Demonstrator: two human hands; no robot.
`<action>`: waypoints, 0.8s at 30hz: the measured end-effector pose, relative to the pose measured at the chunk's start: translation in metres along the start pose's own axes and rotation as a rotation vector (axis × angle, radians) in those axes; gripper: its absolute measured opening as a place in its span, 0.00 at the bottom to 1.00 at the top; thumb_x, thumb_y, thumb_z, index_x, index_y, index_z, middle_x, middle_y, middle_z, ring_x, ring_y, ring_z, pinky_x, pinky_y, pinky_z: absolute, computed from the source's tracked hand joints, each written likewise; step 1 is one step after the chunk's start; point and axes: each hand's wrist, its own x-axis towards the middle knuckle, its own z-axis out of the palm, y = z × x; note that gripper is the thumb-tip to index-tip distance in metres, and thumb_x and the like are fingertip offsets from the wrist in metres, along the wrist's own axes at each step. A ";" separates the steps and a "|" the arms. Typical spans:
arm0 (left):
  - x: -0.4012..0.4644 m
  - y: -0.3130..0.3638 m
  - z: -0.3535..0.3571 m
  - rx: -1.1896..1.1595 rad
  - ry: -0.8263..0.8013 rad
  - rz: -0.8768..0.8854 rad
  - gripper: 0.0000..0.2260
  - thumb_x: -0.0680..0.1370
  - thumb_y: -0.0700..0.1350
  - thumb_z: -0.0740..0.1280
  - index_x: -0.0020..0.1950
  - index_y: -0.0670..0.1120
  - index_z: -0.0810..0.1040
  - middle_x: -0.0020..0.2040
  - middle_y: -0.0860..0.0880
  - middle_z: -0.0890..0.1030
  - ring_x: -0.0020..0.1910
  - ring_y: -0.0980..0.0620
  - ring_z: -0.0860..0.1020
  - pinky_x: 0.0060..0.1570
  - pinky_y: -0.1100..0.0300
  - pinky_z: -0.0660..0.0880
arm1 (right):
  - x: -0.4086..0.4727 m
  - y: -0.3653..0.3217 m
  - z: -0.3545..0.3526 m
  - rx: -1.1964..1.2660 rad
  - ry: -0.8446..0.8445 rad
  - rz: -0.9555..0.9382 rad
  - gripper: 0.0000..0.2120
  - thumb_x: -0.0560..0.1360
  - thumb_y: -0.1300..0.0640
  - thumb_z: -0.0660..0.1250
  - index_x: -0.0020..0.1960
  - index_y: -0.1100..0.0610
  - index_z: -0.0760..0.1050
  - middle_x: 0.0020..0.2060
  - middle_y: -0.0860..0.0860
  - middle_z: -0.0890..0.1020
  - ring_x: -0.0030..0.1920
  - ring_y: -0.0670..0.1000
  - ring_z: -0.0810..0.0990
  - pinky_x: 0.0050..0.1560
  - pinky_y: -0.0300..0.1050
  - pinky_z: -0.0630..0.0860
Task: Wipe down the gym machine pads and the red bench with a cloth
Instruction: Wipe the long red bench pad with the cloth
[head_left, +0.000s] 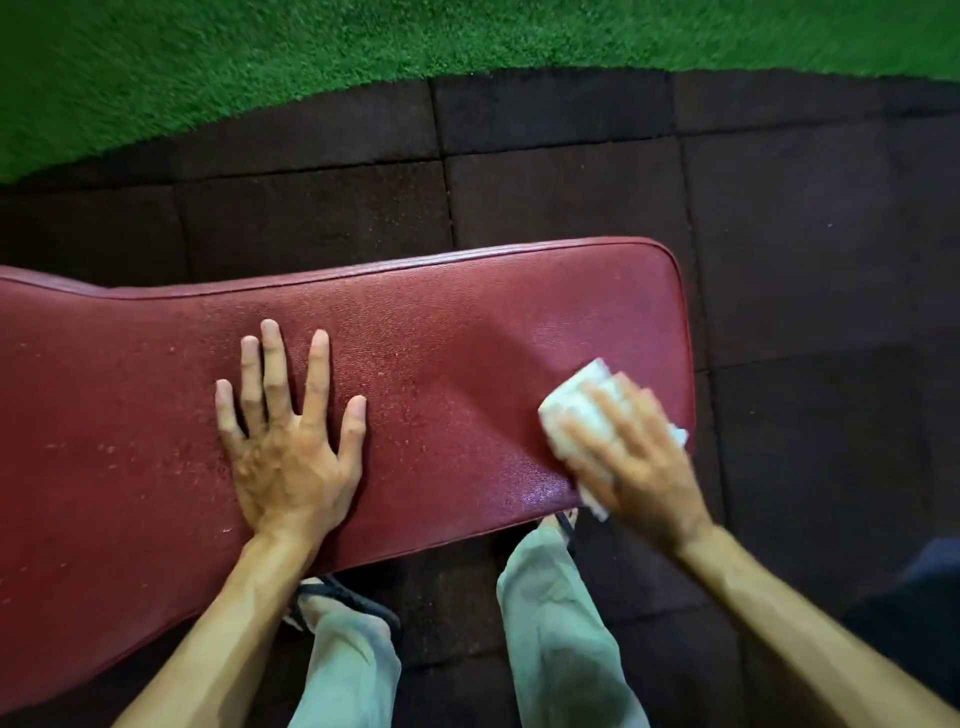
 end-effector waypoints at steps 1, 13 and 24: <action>0.000 -0.001 0.000 0.000 0.001 -0.003 0.29 0.81 0.61 0.48 0.80 0.55 0.49 0.82 0.46 0.46 0.81 0.46 0.47 0.78 0.42 0.48 | 0.016 0.012 0.003 0.020 0.060 0.135 0.21 0.77 0.60 0.66 0.70 0.53 0.69 0.72 0.53 0.65 0.72 0.62 0.63 0.66 0.68 0.69; -0.001 -0.003 0.004 0.022 0.024 0.012 0.28 0.81 0.61 0.49 0.80 0.55 0.49 0.82 0.46 0.46 0.81 0.46 0.47 0.78 0.42 0.49 | 0.091 -0.115 0.029 0.253 0.055 0.464 0.20 0.83 0.47 0.61 0.73 0.49 0.71 0.75 0.55 0.70 0.76 0.65 0.62 0.70 0.64 0.67; -0.026 0.106 -0.019 -0.235 0.149 0.162 0.21 0.81 0.56 0.58 0.73 0.52 0.70 0.78 0.43 0.63 0.79 0.43 0.59 0.76 0.41 0.56 | 0.043 -0.020 0.021 0.433 -0.020 0.784 0.26 0.82 0.43 0.51 0.79 0.45 0.58 0.81 0.50 0.54 0.81 0.53 0.47 0.79 0.64 0.48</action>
